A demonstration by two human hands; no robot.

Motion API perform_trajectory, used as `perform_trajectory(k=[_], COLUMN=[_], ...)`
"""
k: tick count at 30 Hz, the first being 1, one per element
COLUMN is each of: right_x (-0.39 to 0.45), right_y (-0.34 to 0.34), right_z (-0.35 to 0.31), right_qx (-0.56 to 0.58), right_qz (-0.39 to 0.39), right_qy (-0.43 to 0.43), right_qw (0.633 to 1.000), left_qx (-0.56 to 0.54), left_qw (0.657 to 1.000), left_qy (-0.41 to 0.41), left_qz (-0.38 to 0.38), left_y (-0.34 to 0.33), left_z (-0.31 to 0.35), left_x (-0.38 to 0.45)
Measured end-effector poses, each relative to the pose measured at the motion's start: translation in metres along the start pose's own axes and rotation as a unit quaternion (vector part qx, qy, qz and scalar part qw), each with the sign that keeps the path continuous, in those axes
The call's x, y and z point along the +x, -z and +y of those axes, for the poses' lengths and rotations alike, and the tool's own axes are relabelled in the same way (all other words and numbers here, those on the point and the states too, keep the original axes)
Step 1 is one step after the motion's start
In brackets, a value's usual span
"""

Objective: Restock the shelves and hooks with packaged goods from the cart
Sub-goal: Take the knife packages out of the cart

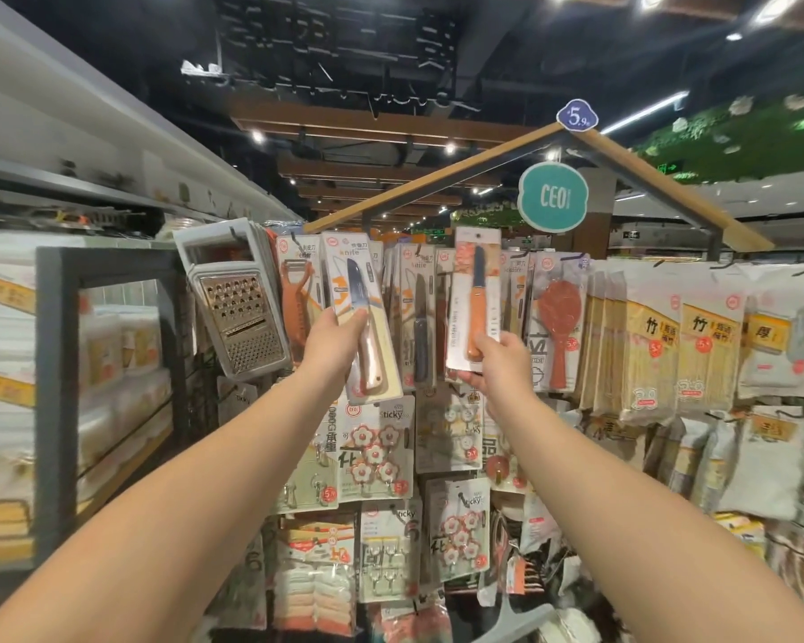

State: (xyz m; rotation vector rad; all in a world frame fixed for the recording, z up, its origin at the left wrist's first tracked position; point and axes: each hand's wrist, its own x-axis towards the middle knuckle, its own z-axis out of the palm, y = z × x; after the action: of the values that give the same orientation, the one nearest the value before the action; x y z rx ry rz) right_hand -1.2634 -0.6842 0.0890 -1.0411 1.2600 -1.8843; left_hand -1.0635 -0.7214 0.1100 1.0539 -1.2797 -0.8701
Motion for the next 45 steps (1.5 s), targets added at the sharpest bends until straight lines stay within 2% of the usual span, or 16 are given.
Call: perform_trajectory(k=[6, 9, 14, 20, 27, 32, 35, 38, 40, 42, 45], right_x=[0.012, 0.012, 0.010, 0.022, 0.026, 0.039, 0.040, 0.034, 0.027, 0.017, 0.001], right_y=[0.033, 0.040, 0.040, 0.040, 0.039, 0.034, 0.031, 0.033, 0.036, 0.038, 0.033], right_z=[0.005, 0.009, 0.008, 0.008, 0.007, 0.007, 0.002, 0.005, 0.014, 0.021, 0.023], right_qx=[-0.051, -0.058, -0.084, -0.089, -0.120, -0.144, -0.150, -0.257, -0.264, -0.258, -0.218], right_qz=[0.031, 0.023, -0.006, 0.010, -0.001, -0.002, -0.031, -0.053, -0.067, -0.120, -0.248], right_qy=[0.013, 0.025, 0.047, 0.009, 0.042, 0.010, -0.021, -0.036, -0.043, -0.046, -0.068], right_qw=[0.998, 0.998, 0.995, 0.996, 0.992, 0.989, 0.988, 0.964, 0.961, 0.958, 0.941], left_qx=[0.005, 0.001, 0.002, 0.004, -0.048, -0.075, -0.089, -0.082, -0.074, -0.077, -0.079], left_qw=[1.000, 1.000, 1.000, 1.000, 0.998, 0.995, 0.993, 0.993, 0.992, 0.991, 0.988], left_qy=[-0.002, 0.006, 0.000, -0.008, -0.002, -0.006, -0.009, -0.015, -0.013, -0.002, -0.004], left_qz=[0.003, 0.015, -0.007, -0.012, -0.034, -0.062, -0.073, -0.086, -0.097, -0.110, -0.130], left_y=[0.005, 0.004, 0.003, 0.004, 0.007, -0.001, -0.005, -0.008, -0.012, -0.019, -0.032], left_z=[-0.005, -0.009, -0.014, -0.015, -0.029, -0.015, -0.013, -0.015, -0.015, -0.016, -0.016], left_x=[0.001, 0.003, 0.004, 0.004, 0.022, 0.008, 0.008, 0.008, 0.006, 0.004, 0.001])
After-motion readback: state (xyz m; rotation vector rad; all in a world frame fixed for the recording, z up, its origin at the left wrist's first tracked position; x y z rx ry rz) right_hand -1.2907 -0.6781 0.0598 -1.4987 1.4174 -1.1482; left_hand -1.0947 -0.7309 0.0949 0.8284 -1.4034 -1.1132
